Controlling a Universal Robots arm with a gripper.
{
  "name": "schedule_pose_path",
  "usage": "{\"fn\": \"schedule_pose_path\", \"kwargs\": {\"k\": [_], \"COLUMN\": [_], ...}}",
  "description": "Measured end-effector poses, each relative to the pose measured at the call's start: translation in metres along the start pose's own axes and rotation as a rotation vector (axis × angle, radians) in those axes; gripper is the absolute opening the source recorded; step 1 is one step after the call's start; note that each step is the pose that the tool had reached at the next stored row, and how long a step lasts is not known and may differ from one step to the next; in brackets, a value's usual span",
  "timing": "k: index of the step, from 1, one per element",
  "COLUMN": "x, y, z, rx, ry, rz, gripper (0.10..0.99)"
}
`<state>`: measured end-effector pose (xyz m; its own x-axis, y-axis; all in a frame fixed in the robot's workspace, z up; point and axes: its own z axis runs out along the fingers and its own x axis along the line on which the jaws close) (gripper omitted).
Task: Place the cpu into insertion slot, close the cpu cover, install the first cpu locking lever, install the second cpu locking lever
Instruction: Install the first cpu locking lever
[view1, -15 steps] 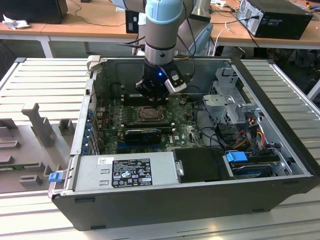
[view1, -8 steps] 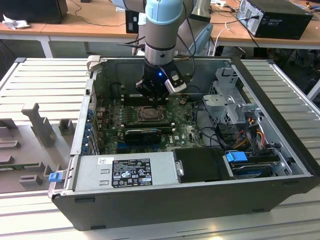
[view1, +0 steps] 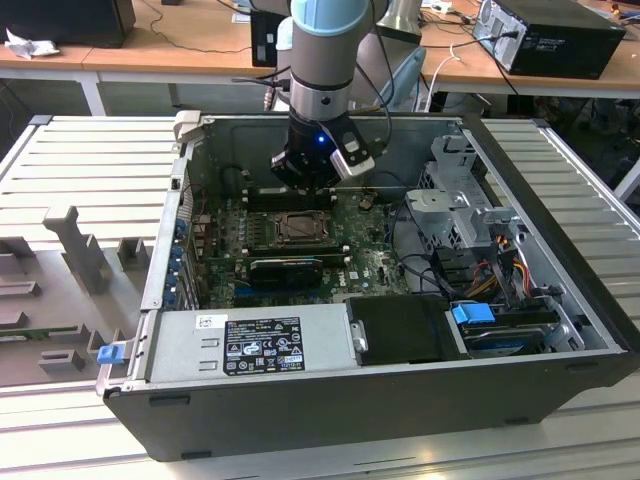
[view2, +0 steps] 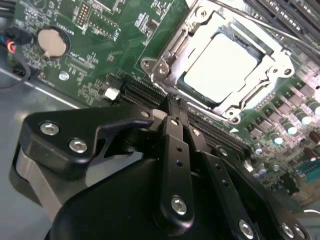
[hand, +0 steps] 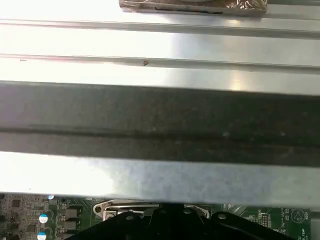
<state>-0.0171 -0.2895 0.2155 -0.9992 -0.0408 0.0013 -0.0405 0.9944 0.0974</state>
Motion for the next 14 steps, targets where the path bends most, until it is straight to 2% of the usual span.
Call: {"fn": "schedule_pose_path", "kwargs": {"k": [14], "x": [0.0002], "y": [-0.0068], "z": [-0.0007], "rx": [0.000], "ry": [0.0002], "rz": [0.000], "gripper": [0.106]}}
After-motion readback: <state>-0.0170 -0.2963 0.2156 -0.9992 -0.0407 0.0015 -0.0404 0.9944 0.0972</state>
